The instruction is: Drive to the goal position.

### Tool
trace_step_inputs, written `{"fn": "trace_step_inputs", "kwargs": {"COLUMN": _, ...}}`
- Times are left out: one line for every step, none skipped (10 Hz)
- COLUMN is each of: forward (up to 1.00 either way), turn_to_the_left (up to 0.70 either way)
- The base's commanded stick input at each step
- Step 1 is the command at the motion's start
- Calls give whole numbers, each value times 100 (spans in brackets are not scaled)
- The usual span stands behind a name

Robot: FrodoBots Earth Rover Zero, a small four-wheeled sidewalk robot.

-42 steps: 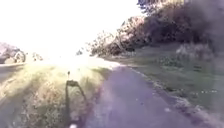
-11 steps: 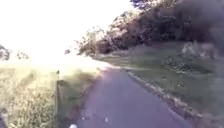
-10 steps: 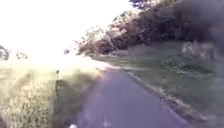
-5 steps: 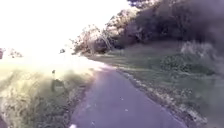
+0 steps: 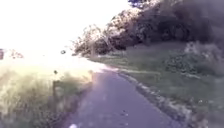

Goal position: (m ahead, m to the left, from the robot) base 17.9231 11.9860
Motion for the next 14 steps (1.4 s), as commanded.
{"fn": "trace_step_inputs", "kwargs": {"forward": 85, "turn_to_the_left": 11}}
{"fn": "trace_step_inputs", "kwargs": {"forward": 85, "turn_to_the_left": 32}}
{"fn": "trace_step_inputs", "kwargs": {"forward": 85, "turn_to_the_left": 34}}
{"fn": "trace_step_inputs", "kwargs": {"forward": 85, "turn_to_the_left": 0}}
{"fn": "trace_step_inputs", "kwargs": {"forward": 85, "turn_to_the_left": 0}}
{"fn": "trace_step_inputs", "kwargs": {"forward": 85, "turn_to_the_left": 0}}
{"fn": "trace_step_inputs", "kwargs": {"forward": 85, "turn_to_the_left": 0}}
{"fn": "trace_step_inputs", "kwargs": {"forward": 85, "turn_to_the_left": 0}}
{"fn": "trace_step_inputs", "kwargs": {"forward": 85, "turn_to_the_left": 0}}
{"fn": "trace_step_inputs", "kwargs": {"forward": 85, "turn_to_the_left": 0}}
{"fn": "trace_step_inputs", "kwargs": {"forward": 85, "turn_to_the_left": 0}}
{"fn": "trace_step_inputs", "kwargs": {"forward": 85, "turn_to_the_left": 0}}
{"fn": "trace_step_inputs", "kwargs": {"forward": 85, "turn_to_the_left": 0}}
{"fn": "trace_step_inputs", "kwargs": {"forward": 85, "turn_to_the_left": 0}}
